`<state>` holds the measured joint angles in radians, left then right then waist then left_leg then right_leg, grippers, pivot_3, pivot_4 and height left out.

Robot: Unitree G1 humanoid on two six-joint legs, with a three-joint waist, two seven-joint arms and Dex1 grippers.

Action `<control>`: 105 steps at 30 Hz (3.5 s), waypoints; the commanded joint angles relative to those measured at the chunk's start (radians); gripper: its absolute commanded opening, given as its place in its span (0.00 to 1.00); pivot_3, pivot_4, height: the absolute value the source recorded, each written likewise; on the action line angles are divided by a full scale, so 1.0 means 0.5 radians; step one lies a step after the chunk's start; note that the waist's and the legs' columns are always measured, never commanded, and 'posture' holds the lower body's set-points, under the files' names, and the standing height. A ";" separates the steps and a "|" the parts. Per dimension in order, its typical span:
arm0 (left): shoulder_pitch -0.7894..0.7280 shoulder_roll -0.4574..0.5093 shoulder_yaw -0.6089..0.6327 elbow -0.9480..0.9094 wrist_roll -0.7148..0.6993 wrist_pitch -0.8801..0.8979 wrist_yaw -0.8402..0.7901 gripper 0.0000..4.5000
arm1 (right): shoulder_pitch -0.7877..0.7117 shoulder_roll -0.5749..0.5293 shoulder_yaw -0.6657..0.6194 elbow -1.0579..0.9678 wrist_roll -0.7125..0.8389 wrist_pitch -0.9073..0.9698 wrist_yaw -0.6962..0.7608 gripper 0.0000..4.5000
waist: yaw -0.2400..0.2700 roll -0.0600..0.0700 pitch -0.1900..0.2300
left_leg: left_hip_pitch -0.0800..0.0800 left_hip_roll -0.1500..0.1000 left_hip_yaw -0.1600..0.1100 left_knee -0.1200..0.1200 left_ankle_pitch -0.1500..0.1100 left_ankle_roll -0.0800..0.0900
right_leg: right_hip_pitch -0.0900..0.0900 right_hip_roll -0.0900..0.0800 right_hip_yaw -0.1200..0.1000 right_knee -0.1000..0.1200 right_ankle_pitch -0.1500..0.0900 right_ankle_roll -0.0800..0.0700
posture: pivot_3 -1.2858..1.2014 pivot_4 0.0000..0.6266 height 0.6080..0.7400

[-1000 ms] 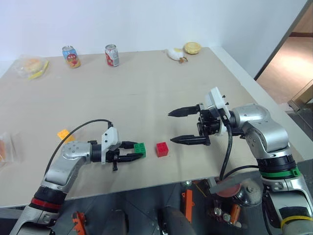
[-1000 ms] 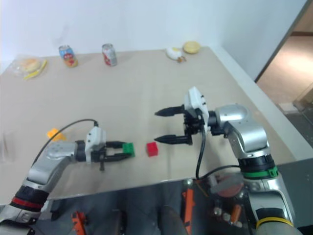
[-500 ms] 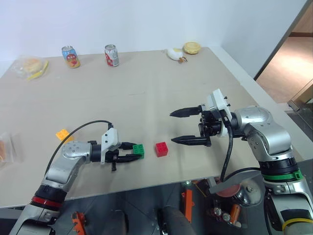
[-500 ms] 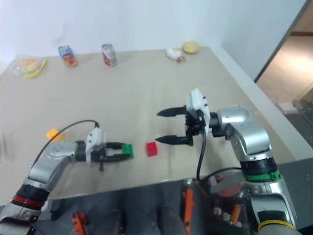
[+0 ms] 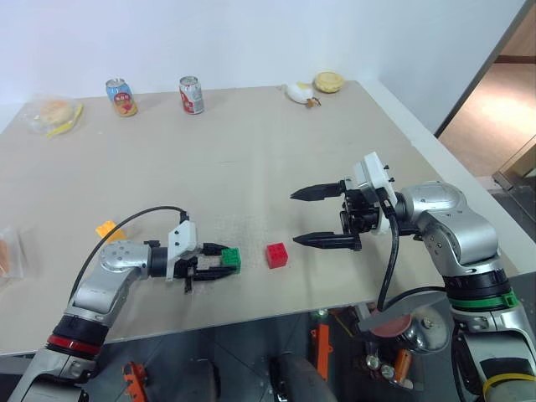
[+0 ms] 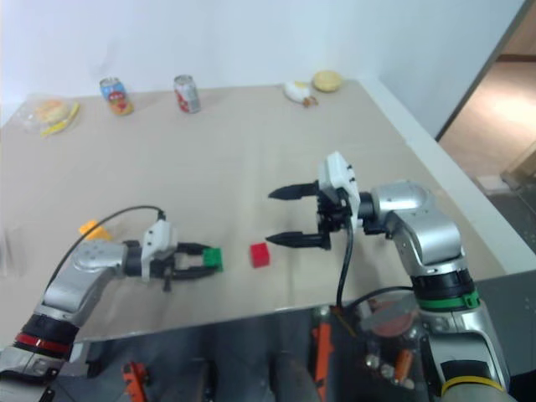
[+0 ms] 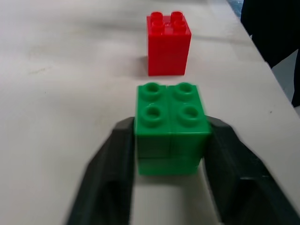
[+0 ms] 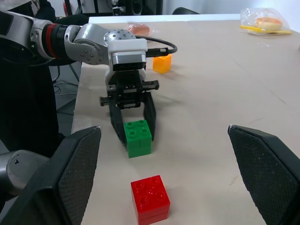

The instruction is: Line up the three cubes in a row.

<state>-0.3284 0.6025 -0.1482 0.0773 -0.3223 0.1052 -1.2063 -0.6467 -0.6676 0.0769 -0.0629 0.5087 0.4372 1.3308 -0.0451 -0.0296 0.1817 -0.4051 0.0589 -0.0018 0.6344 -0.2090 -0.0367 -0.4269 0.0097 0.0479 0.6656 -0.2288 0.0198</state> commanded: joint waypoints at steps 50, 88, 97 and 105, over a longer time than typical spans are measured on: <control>0.467 0.079 1.067 0.245 -0.042 0.024 0.977 0.99 | -0.395 0.465 0.047 0.263 0.048 -0.095 0.005 1.00 | -0.001 -0.002 0.000 | 0.001 0.006 0.002 0.000 -0.001 -0.001 | -0.001 0.003 -0.001 0.001 0.002 -0.005 | 0.52 0.24 1.00; 0.600 -0.021 0.921 0.112 -0.076 0.038 0.880 0.30 | -0.359 0.443 0.028 0.226 0.062 -0.082 -0.049 1.00 | -0.001 -0.002 0.000 | 0.004 0.007 0.004 -0.003 -0.001 -0.002 | -0.004 0.004 0.001 0.003 0.003 -0.007 | 0.52 0.24 1.00; 0.680 0.098 0.744 -0.280 -0.222 0.020 0.426 0.30 | -0.194 0.224 0.031 0.054 0.100 -0.002 0.093 1.00 | 0.006 -0.002 0.000 | -0.001 0.007 0.004 -0.002 -0.001 -0.002 | -0.005 0.003 0.001 0.002 0.002 -0.006 | 0.52 0.24 1.00; 0.473 0.287 0.427 -0.204 -0.167 -0.008 -0.078 0.30 | -0.012 0.067 0.117 -0.045 0.014 -0.029 0.161 1.00 | -0.001 -0.001 0.000 | -0.001 0.007 0.005 -0.002 -0.002 -0.004 | -0.010 0.005 0.003 0.004 -0.001 -0.009 | 0.52 0.24 1.00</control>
<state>-0.0738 0.7254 0.0725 -0.0391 -0.4096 0.1238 -1.2092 -0.6447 -0.6319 0.1378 -0.0415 0.5147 0.4369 1.4132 -0.0459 -0.0302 0.1819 -0.4054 0.0625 0.0007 0.6332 -0.2097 -0.0380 -0.4324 0.0129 0.0493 0.6680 -0.2287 0.0148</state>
